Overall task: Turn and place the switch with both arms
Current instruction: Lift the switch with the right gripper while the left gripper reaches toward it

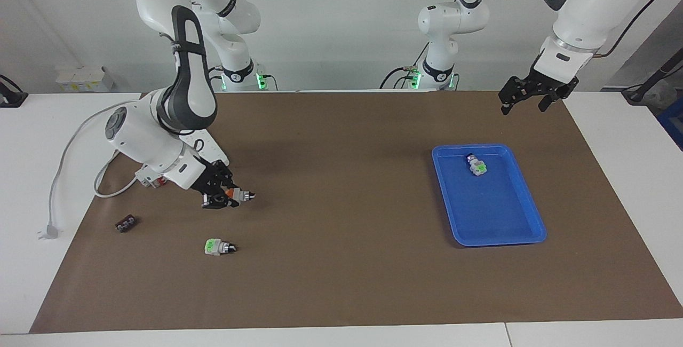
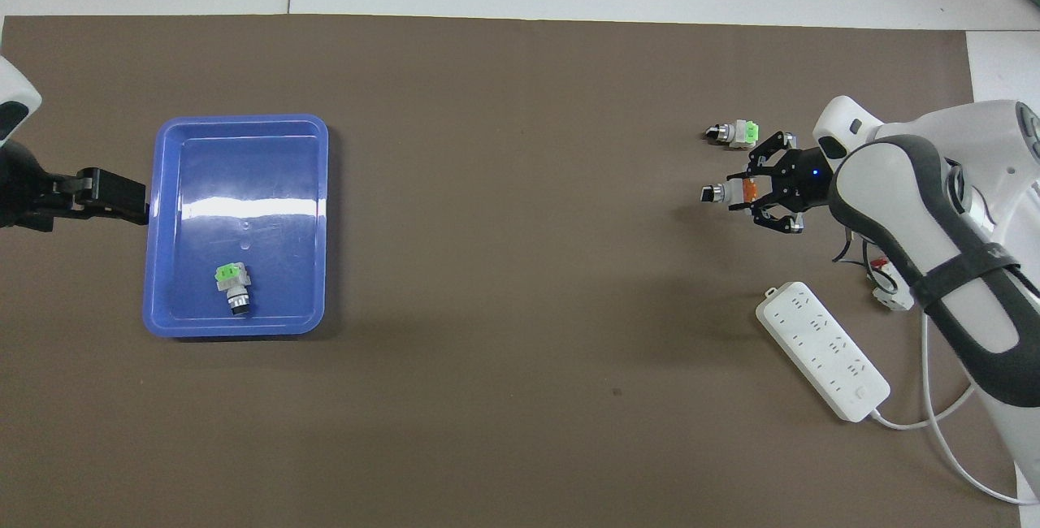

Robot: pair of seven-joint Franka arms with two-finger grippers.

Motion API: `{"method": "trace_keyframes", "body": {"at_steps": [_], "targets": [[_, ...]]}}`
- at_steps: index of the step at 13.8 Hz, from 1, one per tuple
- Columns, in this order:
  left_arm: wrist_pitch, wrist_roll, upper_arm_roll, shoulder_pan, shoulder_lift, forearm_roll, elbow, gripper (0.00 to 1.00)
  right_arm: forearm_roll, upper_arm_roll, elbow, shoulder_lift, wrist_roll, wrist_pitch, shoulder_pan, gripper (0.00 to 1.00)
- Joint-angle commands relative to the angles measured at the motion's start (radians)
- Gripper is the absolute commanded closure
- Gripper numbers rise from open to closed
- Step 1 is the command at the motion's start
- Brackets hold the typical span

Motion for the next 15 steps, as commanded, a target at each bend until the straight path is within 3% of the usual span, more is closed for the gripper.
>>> {"method": "trace_keyframes", "body": {"at_steps": [1, 4, 12, 15], "targets": [[0.034, 0.009, 0.000, 0.008, -0.038, -0.030, -0.060, 0.00, 0.023, 0.008, 0.000, -0.041, 0.033, -0.020, 0.054, 1.00], [0.049, 0.007, 0.000, 0.008, -0.053, -0.120, -0.089, 0.02, 0.050, 0.017, -0.001, -0.072, 0.051, -0.029, 0.126, 1.00], [0.181, 0.004, 0.000, 0.006, -0.135, -0.431, -0.279, 0.16, 0.391, 0.036, -0.003, -0.129, 0.050, 0.073, 0.258, 1.00], [0.247, -0.020, -0.008, -0.014, -0.162, -0.582, -0.355, 0.19, 0.443, 0.037, -0.004, -0.156, 0.105, 0.110, 0.328, 1.00]]}}
